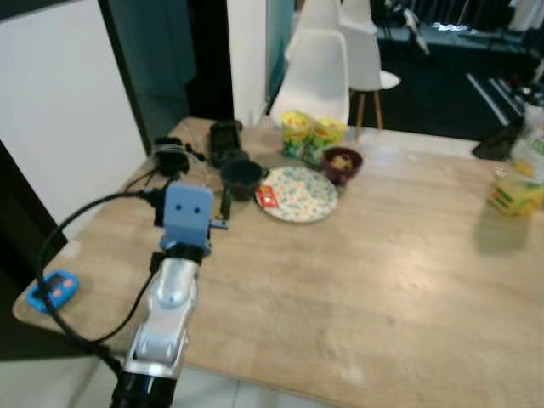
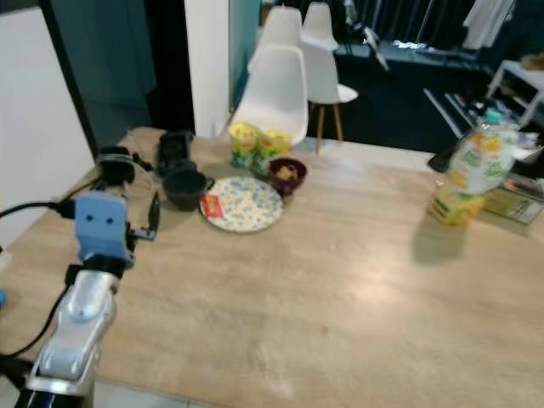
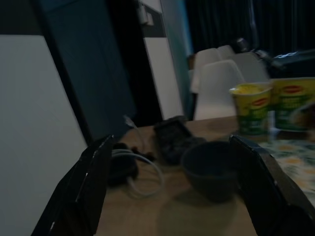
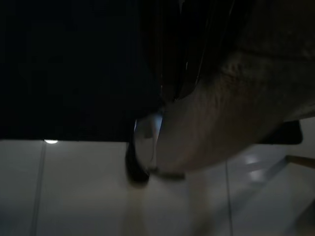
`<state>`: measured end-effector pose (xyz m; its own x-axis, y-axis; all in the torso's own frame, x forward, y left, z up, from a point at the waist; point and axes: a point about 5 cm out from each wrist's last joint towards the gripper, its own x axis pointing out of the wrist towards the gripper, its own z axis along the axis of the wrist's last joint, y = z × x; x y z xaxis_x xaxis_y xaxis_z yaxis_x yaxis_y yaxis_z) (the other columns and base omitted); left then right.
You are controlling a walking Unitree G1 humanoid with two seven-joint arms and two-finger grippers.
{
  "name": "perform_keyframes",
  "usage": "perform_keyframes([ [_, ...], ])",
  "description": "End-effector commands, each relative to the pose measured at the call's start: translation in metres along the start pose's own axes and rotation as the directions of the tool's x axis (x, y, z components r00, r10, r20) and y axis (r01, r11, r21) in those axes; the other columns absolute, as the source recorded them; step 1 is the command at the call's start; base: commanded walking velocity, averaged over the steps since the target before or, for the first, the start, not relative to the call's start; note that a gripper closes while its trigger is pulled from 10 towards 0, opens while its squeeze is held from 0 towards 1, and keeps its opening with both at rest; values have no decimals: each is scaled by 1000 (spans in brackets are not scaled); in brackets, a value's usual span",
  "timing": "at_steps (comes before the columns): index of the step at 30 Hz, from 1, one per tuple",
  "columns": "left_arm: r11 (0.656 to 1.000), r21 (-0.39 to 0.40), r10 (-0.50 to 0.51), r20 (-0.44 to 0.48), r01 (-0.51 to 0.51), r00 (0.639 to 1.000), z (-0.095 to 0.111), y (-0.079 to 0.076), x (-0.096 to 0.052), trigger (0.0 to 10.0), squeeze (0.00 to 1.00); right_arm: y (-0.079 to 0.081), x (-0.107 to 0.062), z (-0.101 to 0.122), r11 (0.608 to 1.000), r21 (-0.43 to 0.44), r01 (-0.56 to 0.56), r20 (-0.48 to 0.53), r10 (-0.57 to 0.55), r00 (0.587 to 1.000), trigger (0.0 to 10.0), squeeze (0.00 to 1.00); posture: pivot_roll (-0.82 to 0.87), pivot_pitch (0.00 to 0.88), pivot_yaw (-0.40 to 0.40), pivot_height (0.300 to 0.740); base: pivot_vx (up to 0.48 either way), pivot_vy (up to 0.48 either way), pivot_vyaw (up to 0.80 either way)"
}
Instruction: Restocking fridge
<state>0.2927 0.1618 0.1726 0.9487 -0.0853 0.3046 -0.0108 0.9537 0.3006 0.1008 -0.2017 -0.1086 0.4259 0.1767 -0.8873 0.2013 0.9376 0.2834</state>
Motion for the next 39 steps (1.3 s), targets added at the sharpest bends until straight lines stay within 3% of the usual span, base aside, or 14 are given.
perform_keyframes([
  [1,999,25,-26,4,26,1000,3,-6,2,10000,0,3,1,-1,1000,0,-10,-6,10,1000,10000,0,123,0,-13,740,0,0,0],
  [9,989,13,-145,-1,145,989,4,-23,-3,10000,0,1,0,-3,1000,1,-5,-8,5,1000,10000,0,120,0,-13,740,0,-263,0],
  [20,990,39,-140,35,138,990,10,-18,0,10000,0,1,0,-3,1000,-12,-8,-16,8,1000,10000,0,137,0,-29,740,0,-129,0],
  [26,995,87,-60,53,55,997,16,12,8,10000,0,1,0,-2,1000,-29,-11,-23,11,1000,10000,0,150,0,-37,740,0,0,0],
  [30,986,157,45,51,-52,998,18,51,13,10000,0,-1,-1,-5,999,-37,-7,-33,6,999,10000,0,153,0,-42,740,0,0,0],
  [31,986,157,45,51,-52,998,18,51,13,10000,0,-1,-1,-5,999,-37,-7,-33,6,999,10000,0,153,0,-42,740,0,0,0],
  [34,973,210,87,49,-96,995,17,76,15,10000,0,-2,-2,-5,999,-40,-7,-36,6,999,10000,0,150,0,-44,740,0,0,0],
  [39,964,267,5,25,-12,1000,15,92,21,10000,0,-6,-4,-9,999,-46,-3,-45,1,999,10000,0,134,0,-49,740,0,0,0],
])
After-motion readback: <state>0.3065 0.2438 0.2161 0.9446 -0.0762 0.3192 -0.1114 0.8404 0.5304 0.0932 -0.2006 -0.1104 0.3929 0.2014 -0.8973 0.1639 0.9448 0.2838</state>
